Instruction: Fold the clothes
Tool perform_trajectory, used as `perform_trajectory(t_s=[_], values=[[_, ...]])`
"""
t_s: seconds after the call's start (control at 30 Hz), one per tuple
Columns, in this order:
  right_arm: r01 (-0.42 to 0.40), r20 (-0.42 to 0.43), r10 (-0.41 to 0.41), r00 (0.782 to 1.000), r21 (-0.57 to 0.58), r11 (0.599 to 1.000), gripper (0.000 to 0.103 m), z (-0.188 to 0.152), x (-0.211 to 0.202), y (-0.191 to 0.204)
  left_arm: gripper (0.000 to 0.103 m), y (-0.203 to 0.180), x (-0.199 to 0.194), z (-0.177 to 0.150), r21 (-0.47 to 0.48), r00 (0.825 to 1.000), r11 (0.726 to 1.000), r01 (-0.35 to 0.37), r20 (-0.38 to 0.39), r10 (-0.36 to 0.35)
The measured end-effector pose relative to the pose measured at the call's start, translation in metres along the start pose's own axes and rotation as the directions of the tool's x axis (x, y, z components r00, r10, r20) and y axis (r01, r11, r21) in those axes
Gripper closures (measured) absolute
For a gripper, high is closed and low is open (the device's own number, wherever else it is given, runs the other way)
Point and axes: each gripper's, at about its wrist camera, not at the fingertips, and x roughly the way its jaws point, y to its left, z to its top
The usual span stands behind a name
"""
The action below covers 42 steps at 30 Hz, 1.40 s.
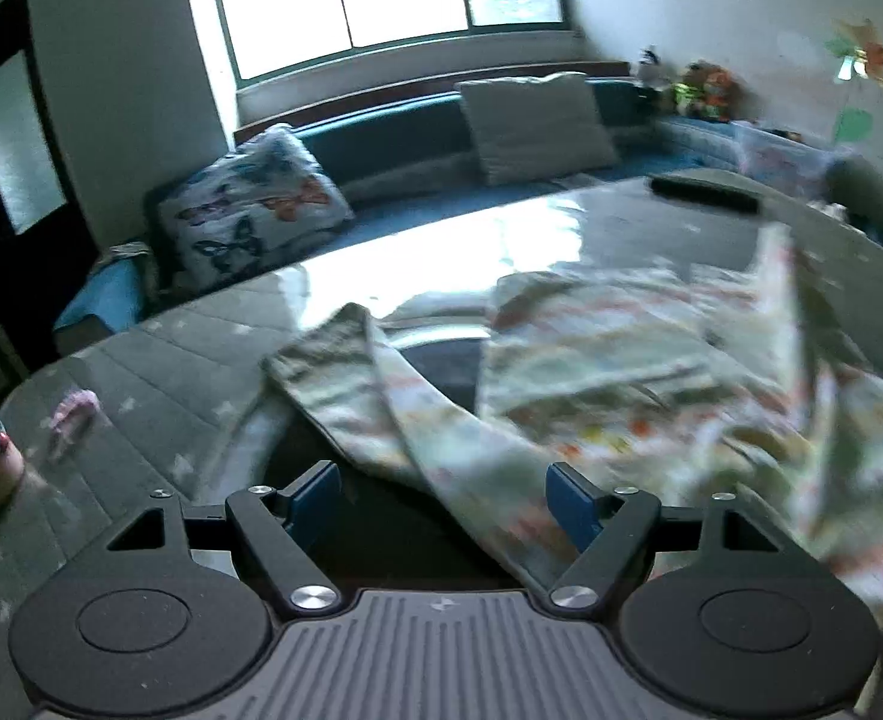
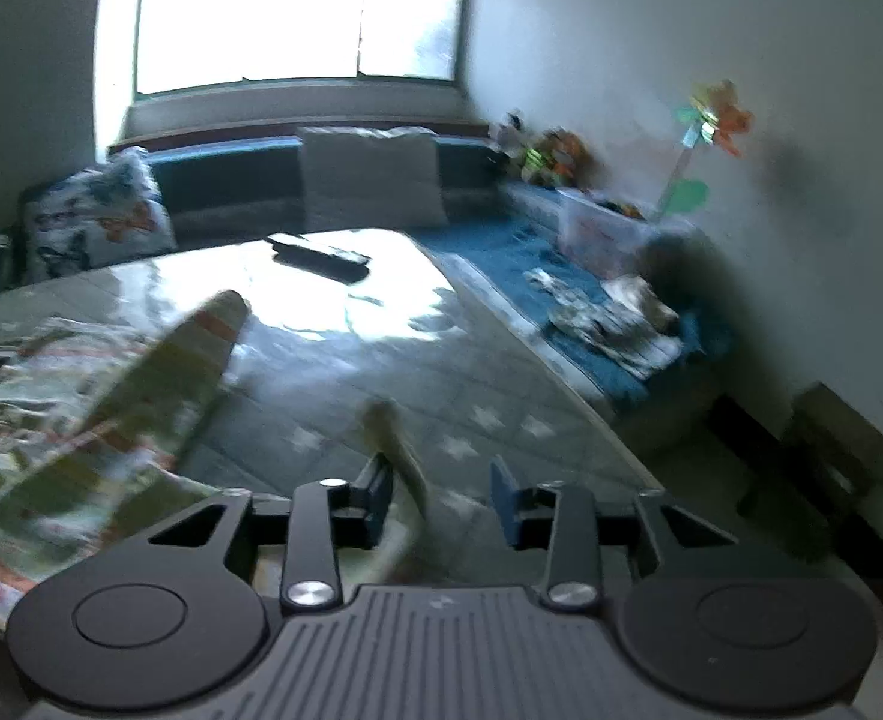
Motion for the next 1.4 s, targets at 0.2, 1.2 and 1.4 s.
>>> perform_trajectory(t_s=[0.2,1.2,1.4], values=[[-0.185,-0.05,0.182,0.982,-0.069,0.98,0.047,-0.002,0.014,0.043,0.027,0.009,0.044,0.025,-0.001,0.998,0.998,-0.056,-0.024,0.056],[-0.3,-0.16,0.281,0.946,-0.112,0.947,0.027,-0.027,0.053,0.077,0.102,0.088,0.073,0.028,-0.234,0.992,0.964,-0.125,-0.023,0.123],[-0.294,-0.156,0.275,0.949,-0.112,0.949,0.025,-0.029,0.05,0.079,0.101,0.11,0.044,0.014,-0.288,0.995,0.952,-0.101,-0.012,0.102]])
